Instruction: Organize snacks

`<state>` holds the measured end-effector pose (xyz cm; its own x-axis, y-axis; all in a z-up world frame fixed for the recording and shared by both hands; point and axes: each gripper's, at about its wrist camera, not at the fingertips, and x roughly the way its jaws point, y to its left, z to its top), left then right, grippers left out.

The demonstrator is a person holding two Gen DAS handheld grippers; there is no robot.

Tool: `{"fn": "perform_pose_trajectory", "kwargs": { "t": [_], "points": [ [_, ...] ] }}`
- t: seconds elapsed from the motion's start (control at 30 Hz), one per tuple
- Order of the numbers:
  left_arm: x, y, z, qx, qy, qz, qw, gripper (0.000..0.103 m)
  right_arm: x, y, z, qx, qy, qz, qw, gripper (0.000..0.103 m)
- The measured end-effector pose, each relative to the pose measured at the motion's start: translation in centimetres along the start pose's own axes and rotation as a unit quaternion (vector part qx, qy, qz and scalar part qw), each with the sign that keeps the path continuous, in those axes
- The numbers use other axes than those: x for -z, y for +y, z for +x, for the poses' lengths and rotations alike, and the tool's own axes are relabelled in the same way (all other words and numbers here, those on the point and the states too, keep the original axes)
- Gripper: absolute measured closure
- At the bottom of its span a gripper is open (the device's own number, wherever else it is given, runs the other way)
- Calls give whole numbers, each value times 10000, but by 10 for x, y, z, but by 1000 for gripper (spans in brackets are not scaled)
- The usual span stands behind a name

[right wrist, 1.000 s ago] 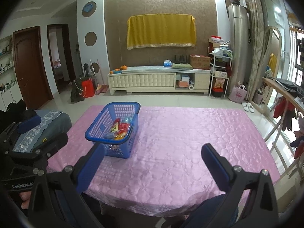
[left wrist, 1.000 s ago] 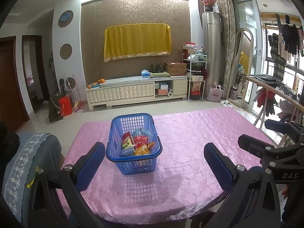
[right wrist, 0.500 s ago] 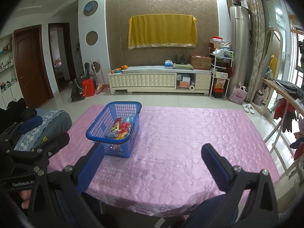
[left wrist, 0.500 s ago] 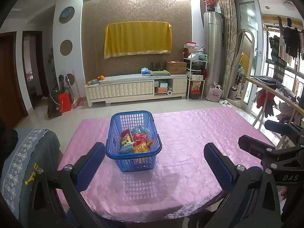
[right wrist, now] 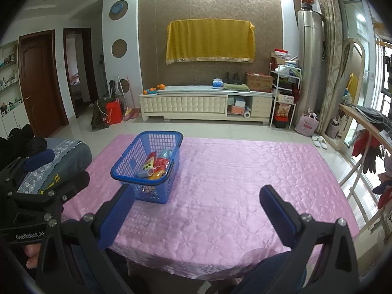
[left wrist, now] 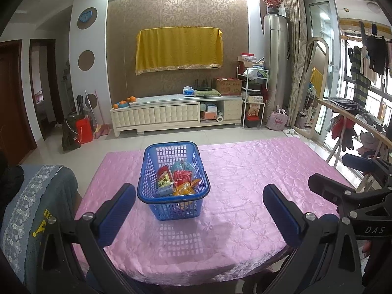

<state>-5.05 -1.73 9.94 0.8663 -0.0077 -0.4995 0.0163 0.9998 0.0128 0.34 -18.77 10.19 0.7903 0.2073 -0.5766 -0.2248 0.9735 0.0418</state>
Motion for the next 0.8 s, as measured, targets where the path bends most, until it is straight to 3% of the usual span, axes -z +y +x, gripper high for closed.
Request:
{"fn": "perform_pose_trajectory", "kwargs": {
  "t": [0.8],
  "points": [
    [0,0,-3,36,-5,-16,10000,0,-2,-5,-2,-12,76,36,10000,0]
  ]
}}
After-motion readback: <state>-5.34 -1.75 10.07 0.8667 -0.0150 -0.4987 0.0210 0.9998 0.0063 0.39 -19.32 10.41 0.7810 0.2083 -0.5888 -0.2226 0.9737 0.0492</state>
